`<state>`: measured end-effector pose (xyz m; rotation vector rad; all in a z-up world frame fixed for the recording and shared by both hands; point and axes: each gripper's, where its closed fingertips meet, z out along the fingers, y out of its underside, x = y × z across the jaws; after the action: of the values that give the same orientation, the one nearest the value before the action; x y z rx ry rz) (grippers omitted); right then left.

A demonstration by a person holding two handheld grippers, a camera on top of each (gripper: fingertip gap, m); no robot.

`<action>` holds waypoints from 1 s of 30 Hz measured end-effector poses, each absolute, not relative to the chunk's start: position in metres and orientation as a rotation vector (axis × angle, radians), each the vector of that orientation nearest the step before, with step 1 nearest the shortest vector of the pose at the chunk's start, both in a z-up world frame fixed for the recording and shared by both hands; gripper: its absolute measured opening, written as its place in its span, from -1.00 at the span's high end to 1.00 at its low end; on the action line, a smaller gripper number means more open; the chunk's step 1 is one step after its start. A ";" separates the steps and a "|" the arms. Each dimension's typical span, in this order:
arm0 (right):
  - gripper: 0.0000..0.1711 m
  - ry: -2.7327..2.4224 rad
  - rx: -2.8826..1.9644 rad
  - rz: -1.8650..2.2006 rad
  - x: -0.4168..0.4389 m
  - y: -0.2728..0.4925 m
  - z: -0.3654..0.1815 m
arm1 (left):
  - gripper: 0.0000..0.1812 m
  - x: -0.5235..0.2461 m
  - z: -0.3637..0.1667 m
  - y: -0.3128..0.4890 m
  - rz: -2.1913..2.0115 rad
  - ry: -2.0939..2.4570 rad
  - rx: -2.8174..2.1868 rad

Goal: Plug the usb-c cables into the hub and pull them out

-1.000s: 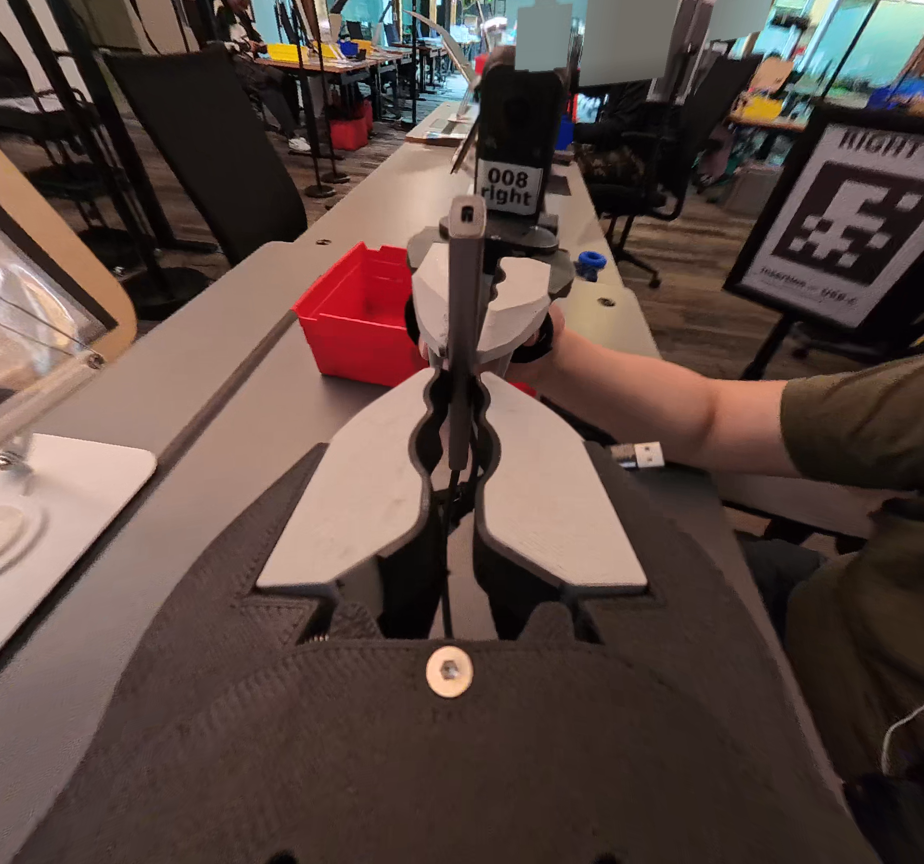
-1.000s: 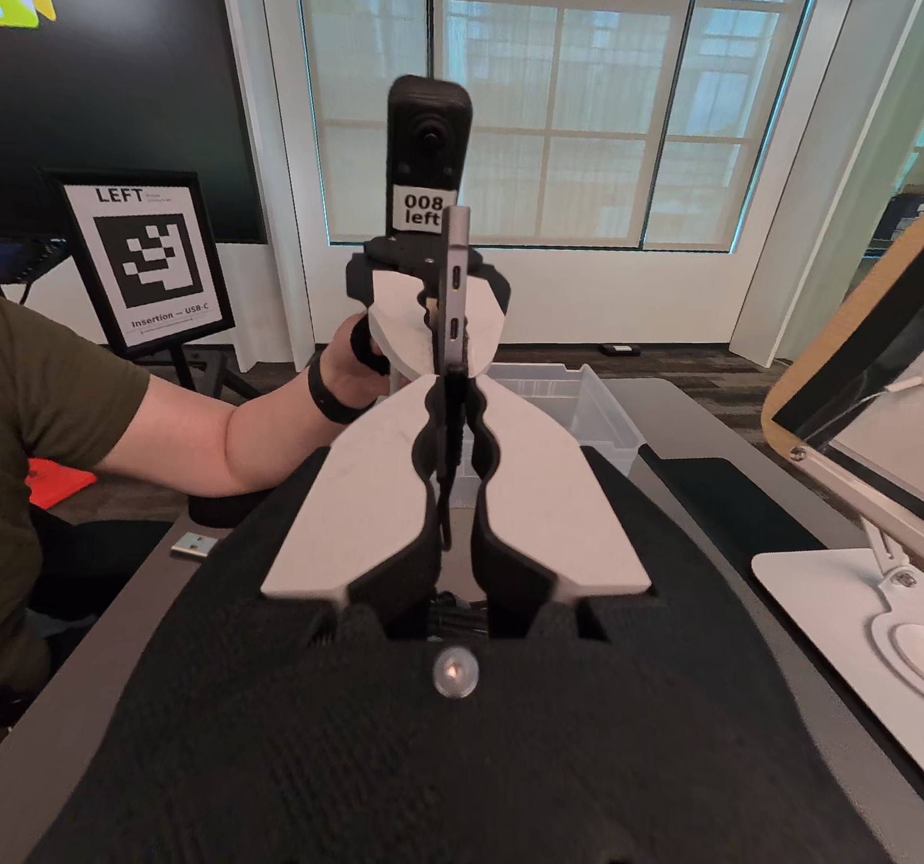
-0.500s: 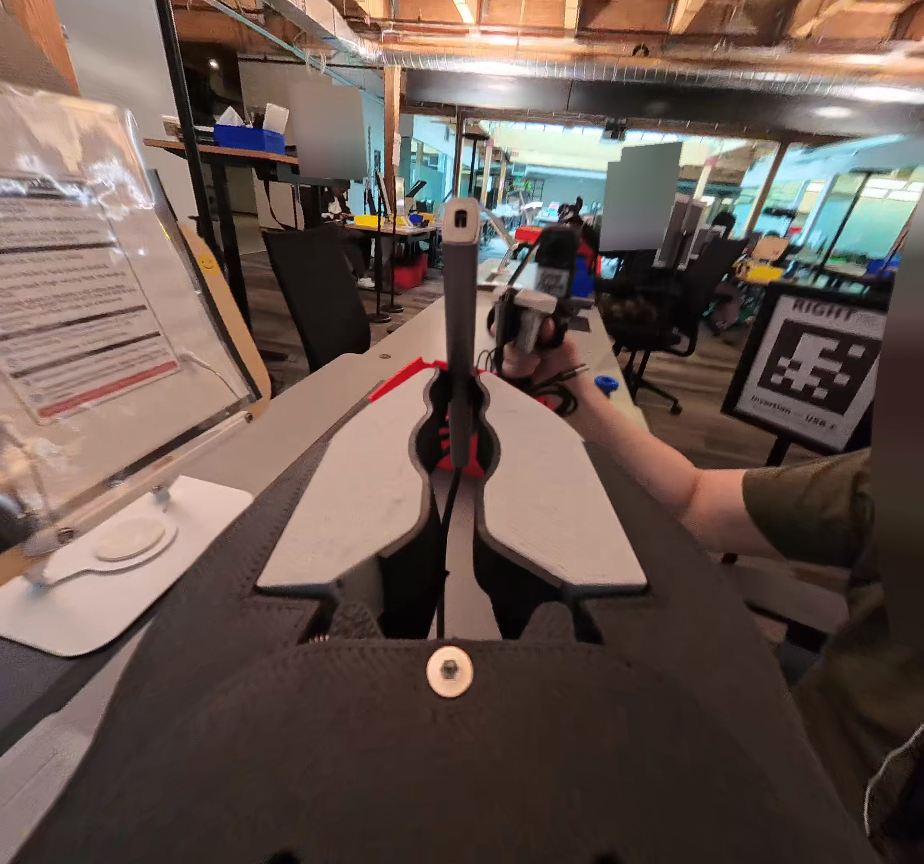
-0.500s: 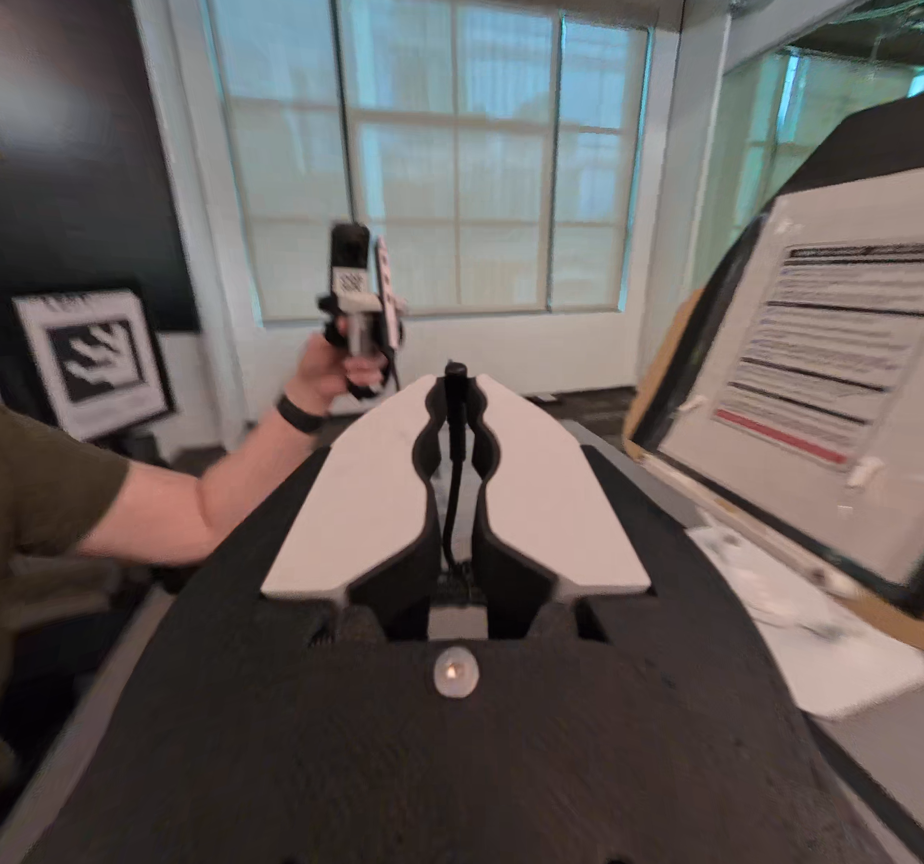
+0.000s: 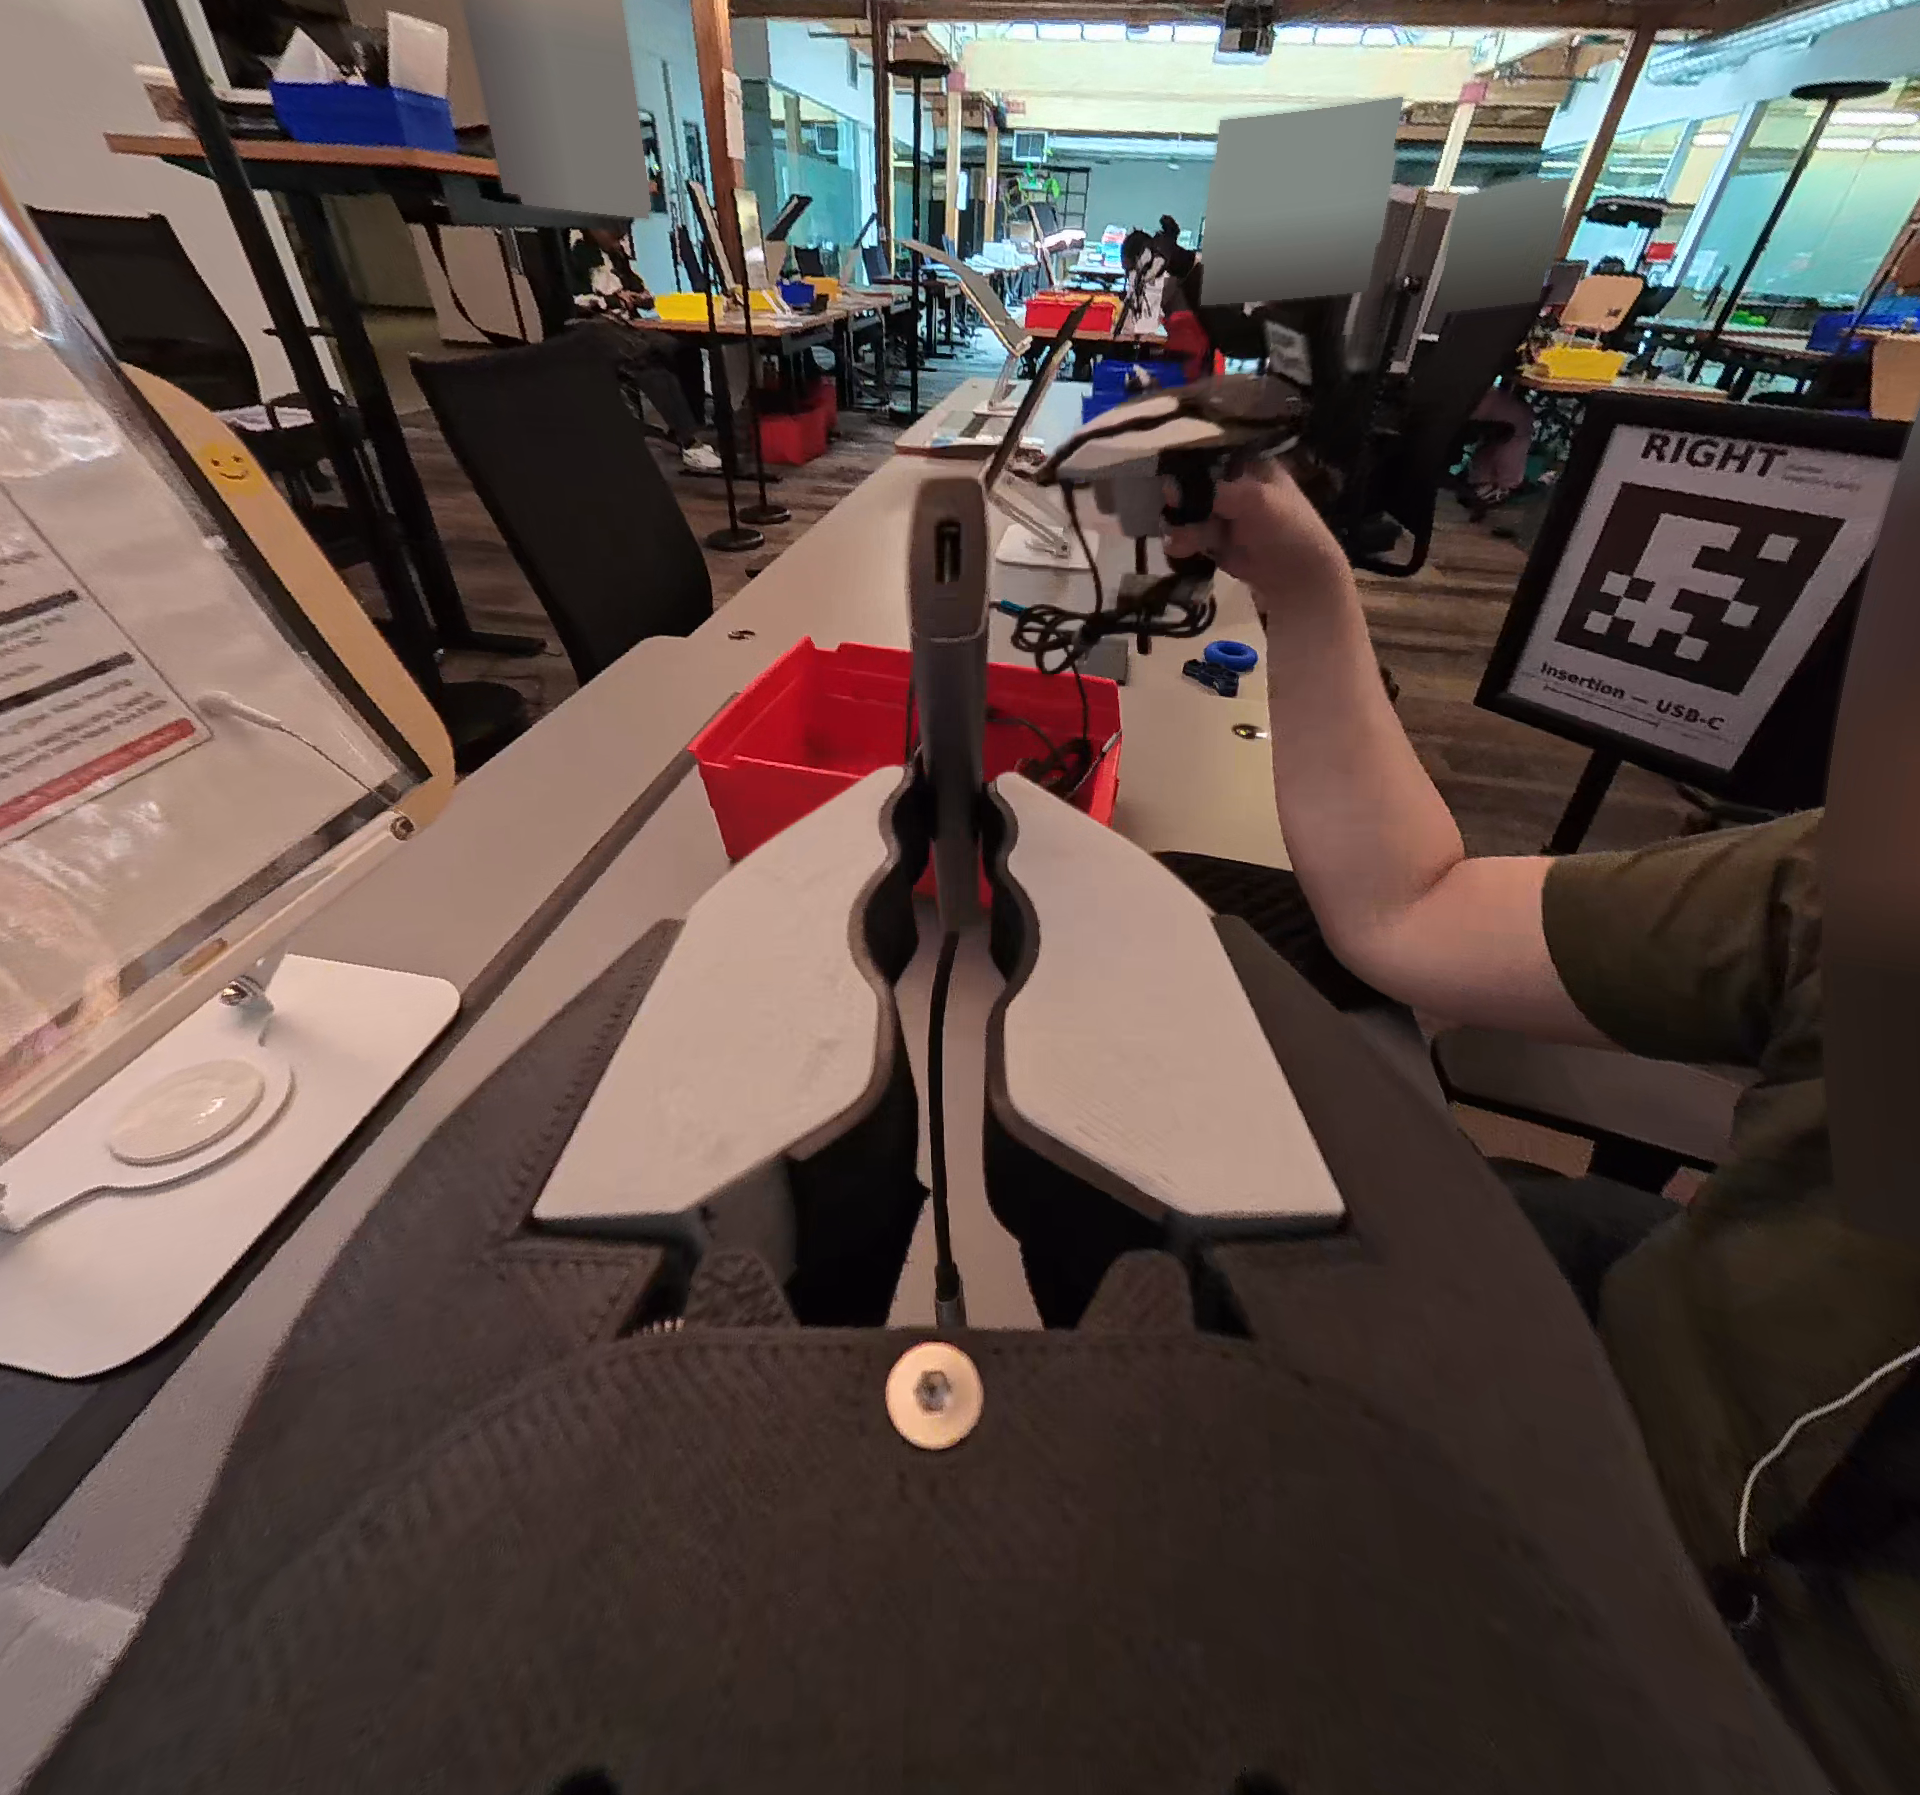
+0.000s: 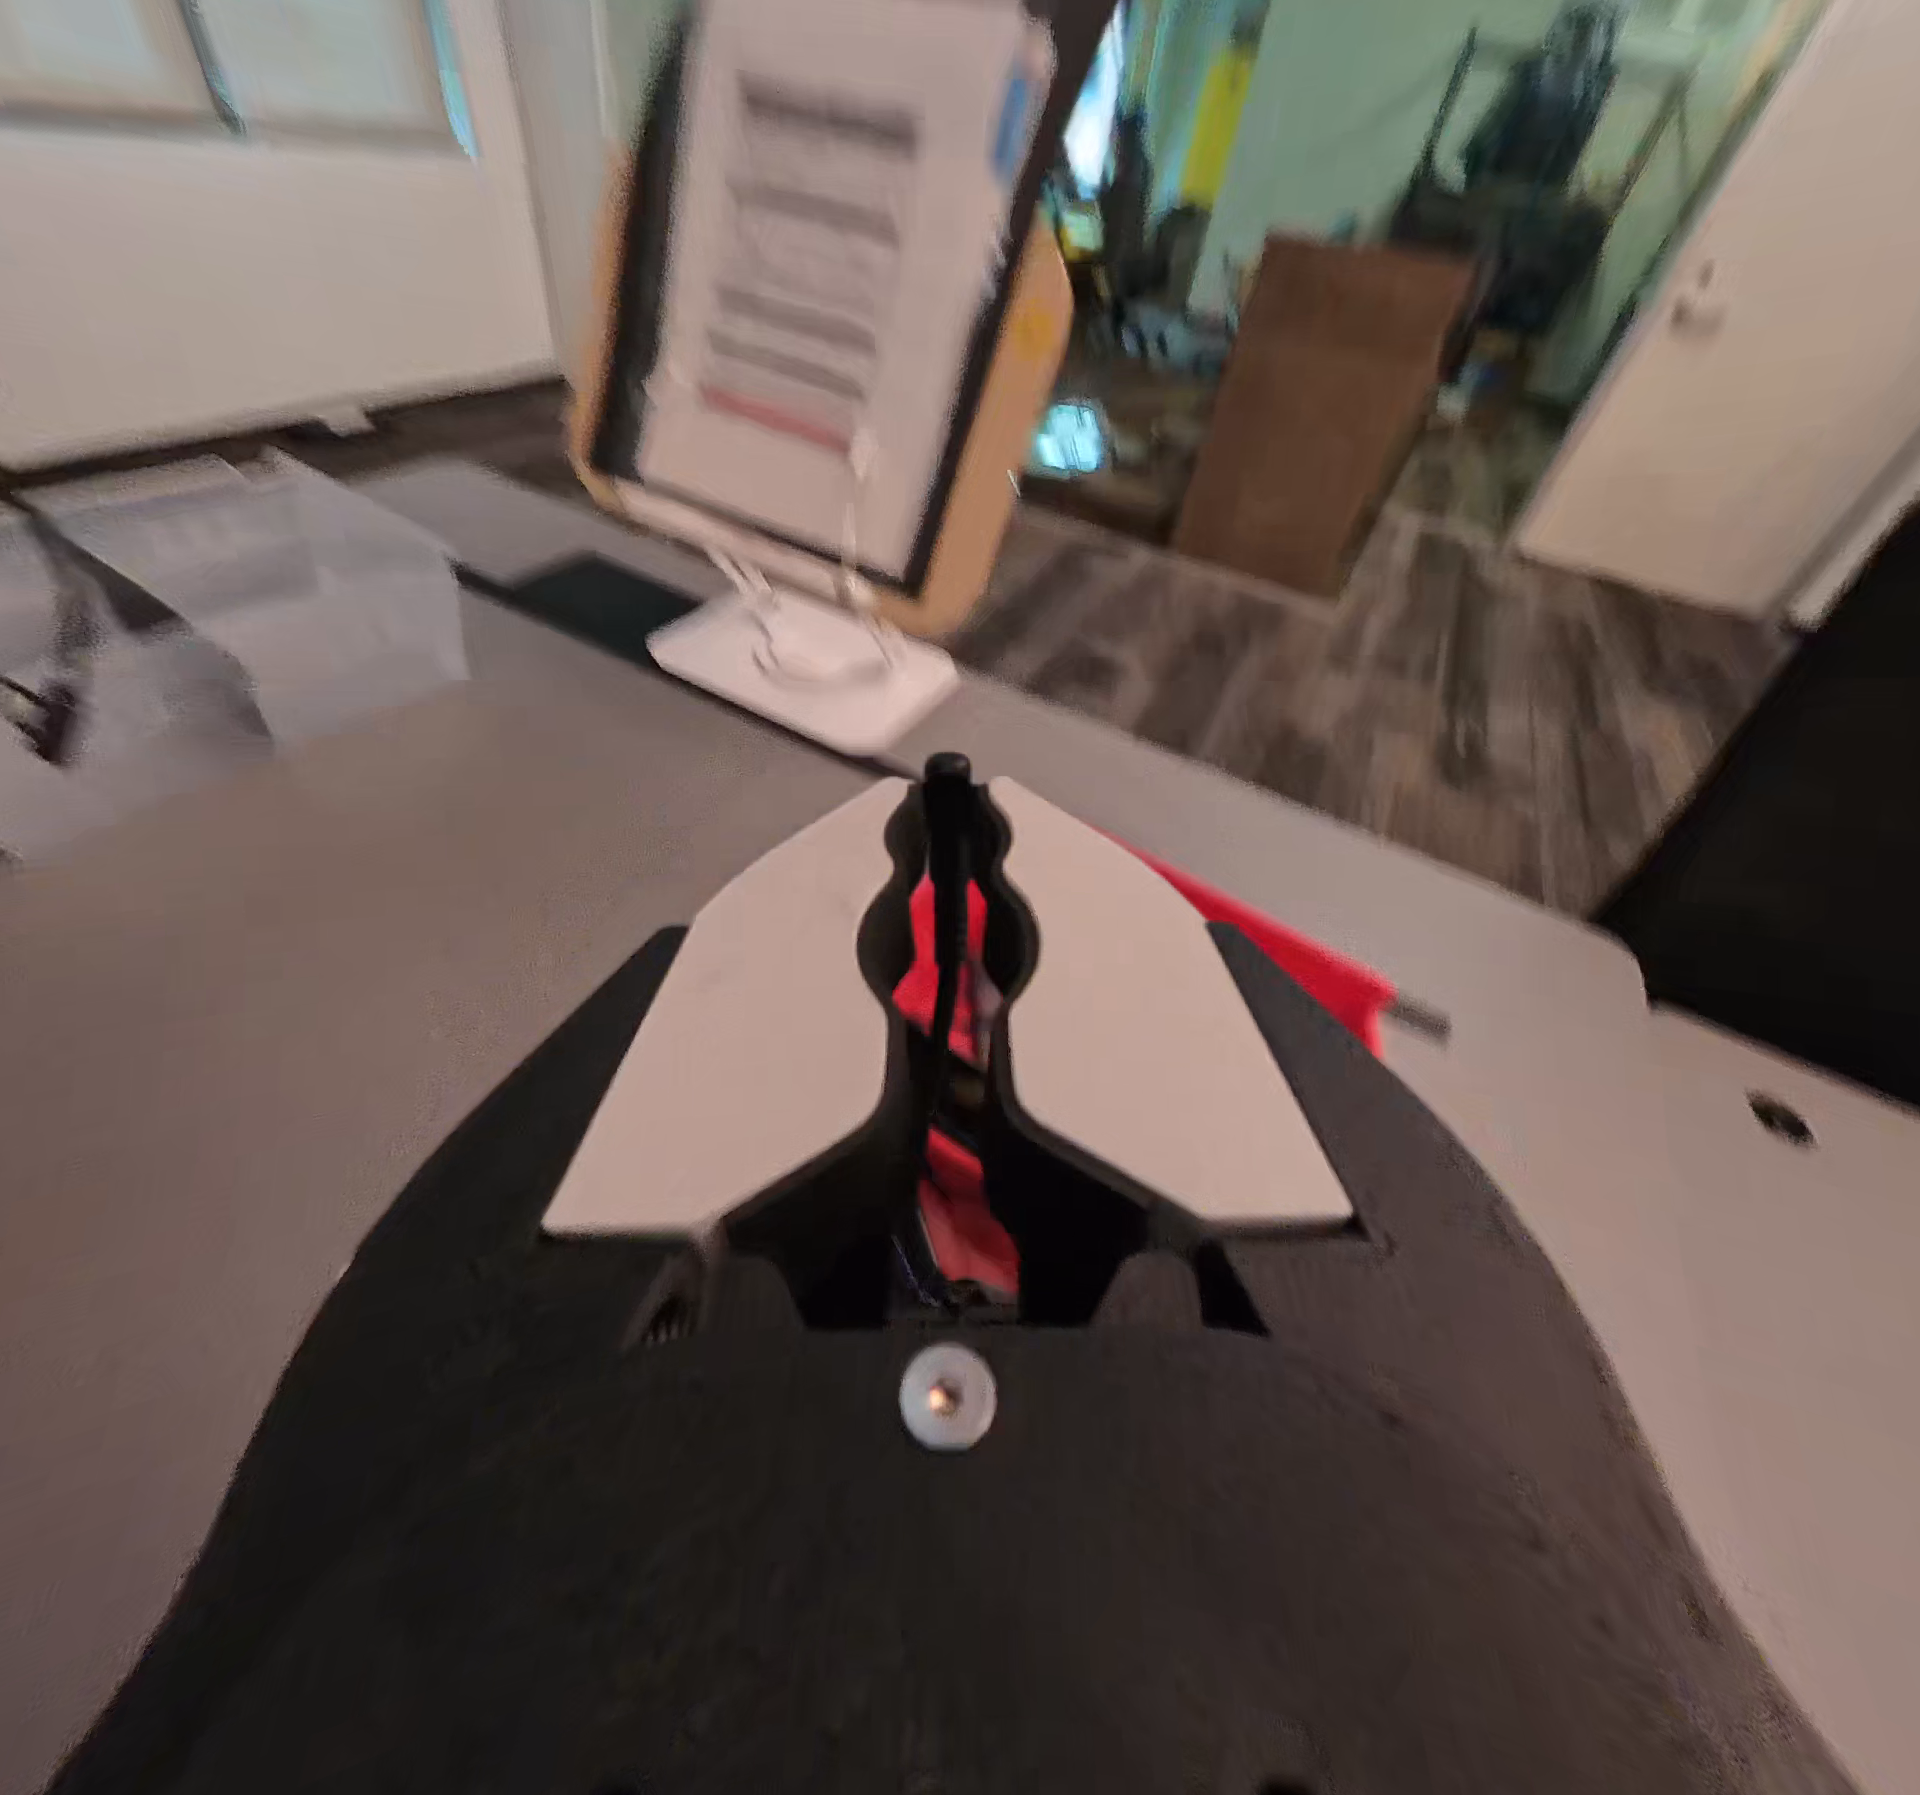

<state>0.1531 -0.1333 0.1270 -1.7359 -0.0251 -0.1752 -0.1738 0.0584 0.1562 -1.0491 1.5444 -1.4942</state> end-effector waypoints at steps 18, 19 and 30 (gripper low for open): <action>0.80 -0.162 -2.414 0.066 0.185 -0.079 -0.076 | 0.91 -0.131 0.116 0.022 -1.475 1.722 -1.103; 0.63 -0.173 -2.384 0.011 0.187 -0.078 -0.068 | 0.91 -0.129 0.114 0.021 -1.464 1.728 -1.105; 0.33 -0.838 -1.624 0.065 -0.015 -0.026 0.100 | 0.91 -0.103 0.085 0.031 -0.940 1.741 -1.103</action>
<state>-0.0149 -0.0256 0.1004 -1.6243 -0.8376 0.0650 -0.1030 0.0315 0.0846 -1.1028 1.7414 -0.9402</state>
